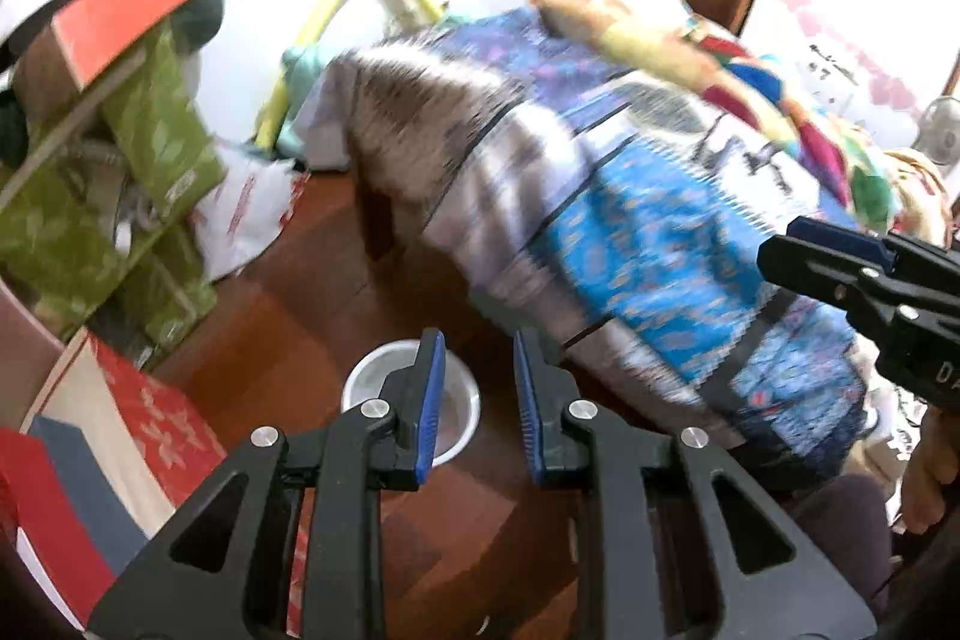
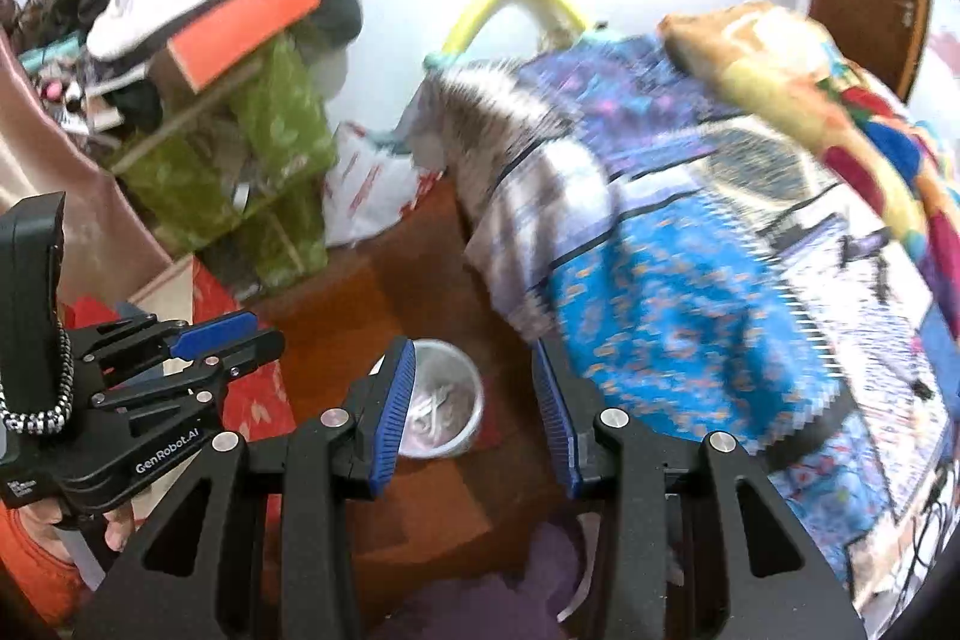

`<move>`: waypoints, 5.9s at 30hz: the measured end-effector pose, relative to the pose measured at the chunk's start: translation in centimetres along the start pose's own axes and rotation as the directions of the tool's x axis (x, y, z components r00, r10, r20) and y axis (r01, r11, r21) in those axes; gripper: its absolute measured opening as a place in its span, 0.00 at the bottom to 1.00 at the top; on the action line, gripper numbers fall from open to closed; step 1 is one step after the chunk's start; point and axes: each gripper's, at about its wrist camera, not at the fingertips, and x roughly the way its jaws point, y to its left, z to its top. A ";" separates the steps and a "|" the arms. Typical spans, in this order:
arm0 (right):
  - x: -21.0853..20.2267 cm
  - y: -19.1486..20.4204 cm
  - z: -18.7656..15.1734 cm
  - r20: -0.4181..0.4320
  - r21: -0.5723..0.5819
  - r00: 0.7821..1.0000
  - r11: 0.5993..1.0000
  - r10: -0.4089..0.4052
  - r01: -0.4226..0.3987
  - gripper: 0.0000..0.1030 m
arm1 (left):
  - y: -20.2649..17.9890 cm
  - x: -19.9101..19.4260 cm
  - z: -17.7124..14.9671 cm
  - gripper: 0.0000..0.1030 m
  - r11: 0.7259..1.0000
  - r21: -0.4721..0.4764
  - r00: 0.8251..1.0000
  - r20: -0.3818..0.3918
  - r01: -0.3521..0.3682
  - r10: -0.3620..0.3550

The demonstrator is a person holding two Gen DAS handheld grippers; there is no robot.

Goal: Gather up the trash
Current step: 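Return both tools to the bed, then grasp the clear pen with the left tool while the right tool grasps the clear plastic bag, then carry the pen and plastic bag with both tools over the white bin, then open both tools to drop the pen and bag into the bin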

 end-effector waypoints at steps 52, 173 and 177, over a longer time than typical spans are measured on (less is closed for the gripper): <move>-5.6 -35.7 -12.5 0.025 0.430 0.929 0.843 -0.369 0.323 0.55 | -42.1 22.8 7.6 0.25 0.781 0.470 0.911 -0.243 0.411 -0.333; 10.6 4.4 0.1 -0.126 -0.070 0.987 0.991 0.101 -0.110 0.23 | 8.2 10.6 -4.3 0.07 0.998 -0.044 0.988 -0.148 -0.052 0.045; 14.3 5.0 -0.3 -0.214 -0.041 0.968 0.989 0.132 -0.143 0.23 | 10.0 13.9 -5.7 0.07 0.995 -0.080 0.972 -0.231 -0.053 0.033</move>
